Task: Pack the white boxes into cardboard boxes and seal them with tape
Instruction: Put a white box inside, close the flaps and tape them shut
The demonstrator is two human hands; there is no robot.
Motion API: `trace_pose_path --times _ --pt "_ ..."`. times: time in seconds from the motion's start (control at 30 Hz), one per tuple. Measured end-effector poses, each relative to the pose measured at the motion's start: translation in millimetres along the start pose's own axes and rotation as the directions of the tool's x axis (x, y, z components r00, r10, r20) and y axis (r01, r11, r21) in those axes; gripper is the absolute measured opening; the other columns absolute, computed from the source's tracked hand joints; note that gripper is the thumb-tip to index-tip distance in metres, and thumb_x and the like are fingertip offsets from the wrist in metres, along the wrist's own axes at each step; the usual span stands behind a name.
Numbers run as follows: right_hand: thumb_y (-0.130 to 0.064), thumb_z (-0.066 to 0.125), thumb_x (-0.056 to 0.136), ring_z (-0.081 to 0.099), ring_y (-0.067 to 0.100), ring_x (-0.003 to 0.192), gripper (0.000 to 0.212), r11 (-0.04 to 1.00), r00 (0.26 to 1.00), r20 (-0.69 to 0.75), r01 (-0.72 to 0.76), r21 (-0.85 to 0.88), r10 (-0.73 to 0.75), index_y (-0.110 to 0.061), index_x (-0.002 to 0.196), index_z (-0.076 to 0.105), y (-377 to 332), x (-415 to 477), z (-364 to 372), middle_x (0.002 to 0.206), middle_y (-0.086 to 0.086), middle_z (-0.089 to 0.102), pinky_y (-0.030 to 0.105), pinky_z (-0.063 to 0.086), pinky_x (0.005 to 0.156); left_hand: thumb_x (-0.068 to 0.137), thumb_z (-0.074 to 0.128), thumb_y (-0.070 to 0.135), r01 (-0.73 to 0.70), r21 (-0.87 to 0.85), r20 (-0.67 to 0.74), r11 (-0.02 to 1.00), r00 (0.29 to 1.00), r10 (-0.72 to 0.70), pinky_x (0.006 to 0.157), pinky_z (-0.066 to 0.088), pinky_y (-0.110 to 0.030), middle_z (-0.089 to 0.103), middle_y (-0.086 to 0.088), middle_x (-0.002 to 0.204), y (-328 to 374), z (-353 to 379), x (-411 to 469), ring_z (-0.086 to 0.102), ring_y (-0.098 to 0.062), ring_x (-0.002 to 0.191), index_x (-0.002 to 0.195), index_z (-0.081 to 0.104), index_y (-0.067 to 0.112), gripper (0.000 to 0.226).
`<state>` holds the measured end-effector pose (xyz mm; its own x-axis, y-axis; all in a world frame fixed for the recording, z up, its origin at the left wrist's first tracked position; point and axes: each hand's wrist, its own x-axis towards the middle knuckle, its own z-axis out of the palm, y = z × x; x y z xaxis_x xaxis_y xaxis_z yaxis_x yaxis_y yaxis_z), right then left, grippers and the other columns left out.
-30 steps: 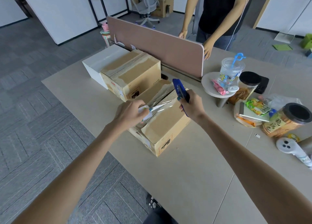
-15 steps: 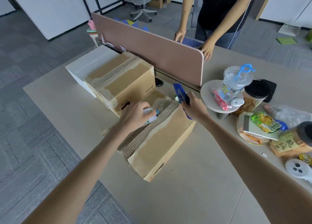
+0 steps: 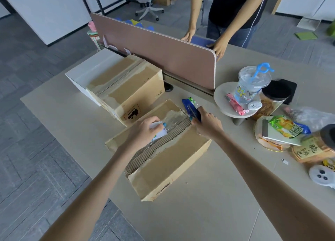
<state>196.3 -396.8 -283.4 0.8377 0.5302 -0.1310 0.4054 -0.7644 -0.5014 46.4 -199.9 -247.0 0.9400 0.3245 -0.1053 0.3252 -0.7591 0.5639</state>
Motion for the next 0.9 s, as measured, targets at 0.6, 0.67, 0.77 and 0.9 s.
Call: trace_pose_path --times 0.6,0.67,0.77,0.9 --pt "-0.025 0.045 0.099 0.046 0.030 0.076 0.022 0.988 0.990 -0.134 -0.027 0.149 0.047 -0.009 0.113 0.042 -25 -73 -14 0.092 0.008 0.053 0.036 0.035 0.066 0.091 0.052 0.045 -0.034 -0.048 0.040 0.998 0.999 0.036 0.070 0.056 -0.034 0.070 0.006 0.104 16 -21 -71 0.067 -0.015 0.086 0.119 0.063 0.025 0.036" --pt "-0.021 0.045 0.099 0.047 0.031 0.077 0.023 0.982 0.993 -0.117 -0.013 0.189 0.036 -0.008 0.118 0.042 -26 -71 -19 0.092 0.008 0.051 0.035 0.036 0.066 0.093 0.054 0.035 -0.052 -0.036 0.005 0.998 0.999 0.053 0.065 0.050 -0.027 0.070 0.006 0.101 24 -25 -73 0.067 -0.016 0.085 0.115 0.066 0.022 0.028" --pt "-0.016 0.045 0.097 0.048 0.032 0.076 0.022 0.971 0.989 -0.149 0.026 0.238 0.010 -0.005 0.116 0.043 -26 -64 -27 0.091 0.009 0.051 0.036 0.036 0.065 0.085 0.046 0.041 -0.066 0.045 -0.149 0.997 0.986 0.073 0.064 0.048 -0.027 0.071 0.011 0.093 43 -31 -74 0.064 -0.013 0.080 0.105 0.070 0.024 0.036" --pt "-0.014 0.047 0.095 0.053 0.038 0.080 0.019 0.961 0.980 -0.199 0.061 0.270 -0.007 -0.005 0.112 0.045 -23 -49 -40 0.093 0.015 0.059 0.037 0.035 0.064 0.089 0.050 0.039 -0.043 0.225 -0.269 0.973 0.957 0.104 0.056 0.040 -0.024 0.065 0.005 0.071 62 -38 -68 0.052 -0.016 0.063 0.079 0.068 0.020 0.028"
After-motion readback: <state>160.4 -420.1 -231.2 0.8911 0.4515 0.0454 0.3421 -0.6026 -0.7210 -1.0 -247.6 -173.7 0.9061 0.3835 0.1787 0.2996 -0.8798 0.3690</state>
